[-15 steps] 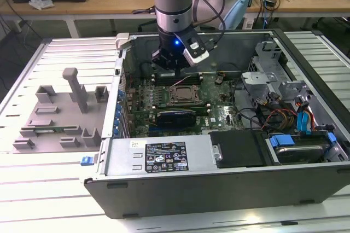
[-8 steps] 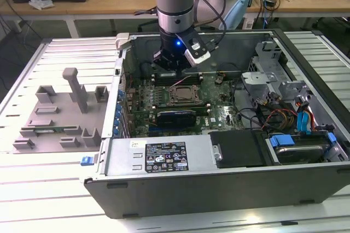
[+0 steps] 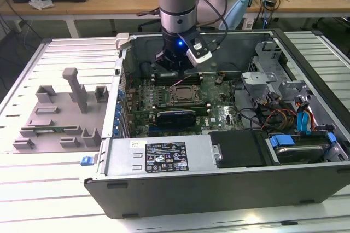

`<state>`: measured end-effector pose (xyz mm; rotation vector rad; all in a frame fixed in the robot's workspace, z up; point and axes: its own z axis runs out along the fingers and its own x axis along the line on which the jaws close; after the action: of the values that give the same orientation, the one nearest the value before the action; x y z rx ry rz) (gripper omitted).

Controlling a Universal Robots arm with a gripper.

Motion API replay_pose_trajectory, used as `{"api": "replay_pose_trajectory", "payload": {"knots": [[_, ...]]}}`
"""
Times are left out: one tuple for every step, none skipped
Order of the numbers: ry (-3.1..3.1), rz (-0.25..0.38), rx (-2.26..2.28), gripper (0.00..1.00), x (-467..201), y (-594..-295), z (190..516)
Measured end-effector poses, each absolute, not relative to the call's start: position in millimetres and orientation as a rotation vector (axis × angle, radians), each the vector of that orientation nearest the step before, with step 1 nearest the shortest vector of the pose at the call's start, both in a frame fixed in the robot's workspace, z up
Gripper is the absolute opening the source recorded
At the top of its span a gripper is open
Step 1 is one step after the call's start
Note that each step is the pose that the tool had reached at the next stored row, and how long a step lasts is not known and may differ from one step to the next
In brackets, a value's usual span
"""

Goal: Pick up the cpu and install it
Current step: 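Install the first cpu locking lever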

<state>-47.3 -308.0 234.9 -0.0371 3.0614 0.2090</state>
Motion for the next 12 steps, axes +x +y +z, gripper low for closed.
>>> {"api": "replay_pose_trajectory", "payload": {"knots": [[3.062, 0.205, -0.033, 0.11, -46.7, -307.0, 234.2], [3.062, 0.203, -0.03, 0.11, -46.3, -306.3, 233.8], [3.062, 0.201, -0.027, 0.11, -45.9, -305.5, 233.0], [3.062, 0.2, -0.024, 0.11, -45.6, -305.1, 232.6], [3.062, 0.198, -0.018, 0.11, -45.2, -304.3, 231.7], [3.062, 0.196, -0.014, 0.11, -44.7, -303.6, 230.9], [3.061, 0.195, -0.01, 0.11, -44.4, -303.0, 230.3], [3.061, 0.194, -0.007, 0.11, -44.1, -302.5, 229.8], [3.061, 0.193, -0.003, 0.11, -43.8, -301.6, 229.0], [3.061, 0.193, -0.001, 0.11, -43.7, -300.7, 228.4], [3.061, 0.193, 0.001, 0.11, -43.6, -299.9, 227.9], [3.061, 0.192, 0.003, 0.11, -43.6, -298.9, 227.5]]}}
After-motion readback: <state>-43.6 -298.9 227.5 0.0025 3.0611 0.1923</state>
